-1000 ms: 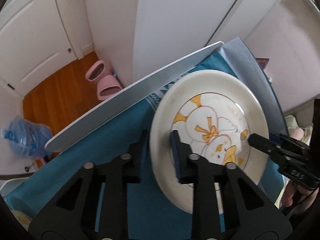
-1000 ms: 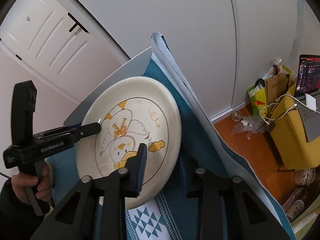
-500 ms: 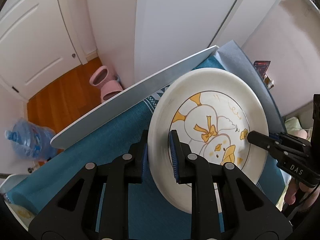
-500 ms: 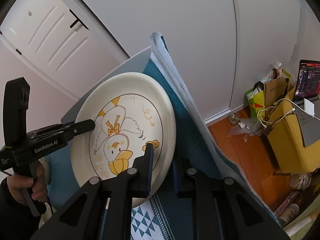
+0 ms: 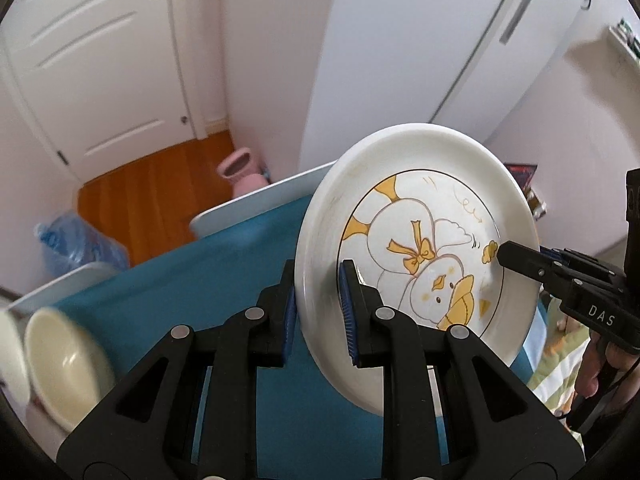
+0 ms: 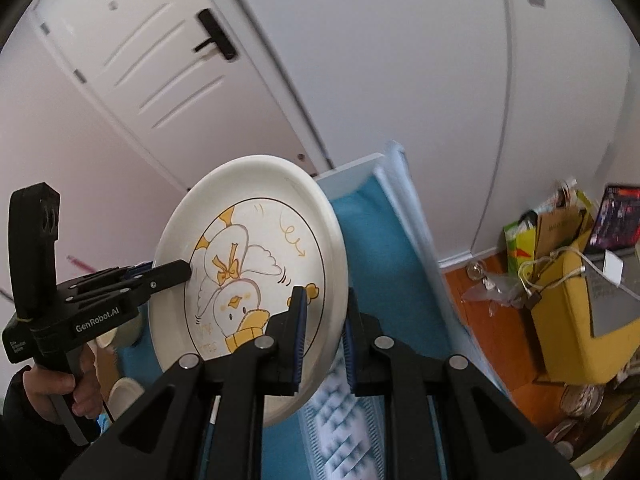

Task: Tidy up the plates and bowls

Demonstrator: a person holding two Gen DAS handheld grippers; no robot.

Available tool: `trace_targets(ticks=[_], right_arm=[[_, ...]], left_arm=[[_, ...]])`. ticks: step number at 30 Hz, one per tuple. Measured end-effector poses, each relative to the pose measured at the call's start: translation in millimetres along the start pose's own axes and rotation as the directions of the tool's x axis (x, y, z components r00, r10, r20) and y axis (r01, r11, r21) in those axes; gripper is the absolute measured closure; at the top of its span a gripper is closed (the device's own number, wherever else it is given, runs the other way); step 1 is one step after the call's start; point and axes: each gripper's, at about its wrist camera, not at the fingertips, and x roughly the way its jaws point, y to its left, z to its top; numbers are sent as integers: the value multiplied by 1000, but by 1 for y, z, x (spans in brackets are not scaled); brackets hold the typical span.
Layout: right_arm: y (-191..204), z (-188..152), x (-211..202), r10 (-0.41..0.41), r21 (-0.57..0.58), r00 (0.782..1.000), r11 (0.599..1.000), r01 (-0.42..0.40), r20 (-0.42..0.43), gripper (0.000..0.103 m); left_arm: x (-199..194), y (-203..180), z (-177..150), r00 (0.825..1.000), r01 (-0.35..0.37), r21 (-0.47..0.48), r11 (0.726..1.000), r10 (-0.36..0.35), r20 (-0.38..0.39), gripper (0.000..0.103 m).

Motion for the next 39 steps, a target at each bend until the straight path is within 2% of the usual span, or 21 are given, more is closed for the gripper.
trace_targets(ticks=[6,9,17,26,31,39], right_arm=[[53,-13,-37,46,-82,999,996,-45,5,88],[83,-28,-49,66,-128,998,990,-65,6,88],[145,-86,-43,126,-178,990,975,-135,-64,88],[183,-149,0,141,-197,970,964,-180,-196,88],[189,-166,19,121,-222,961,959,-178,-248,88],[197,-169,31,60,-302,965,943,-139,-257,88]], left_arm=[[-70,20,-41,998,-44,-70,997,47,52,85],[-100,38,-72,996,-65,-108,992,72,61,85],[-140,87,-156,991,-125,-205,971,132,21,86],[-134,123,-235,984,-175,-310,935,155,-90,86],[-118,130,-252,981,-183,-345,921,149,-123,85],[-89,128,-269,972,-211,-329,920,163,-169,86]])
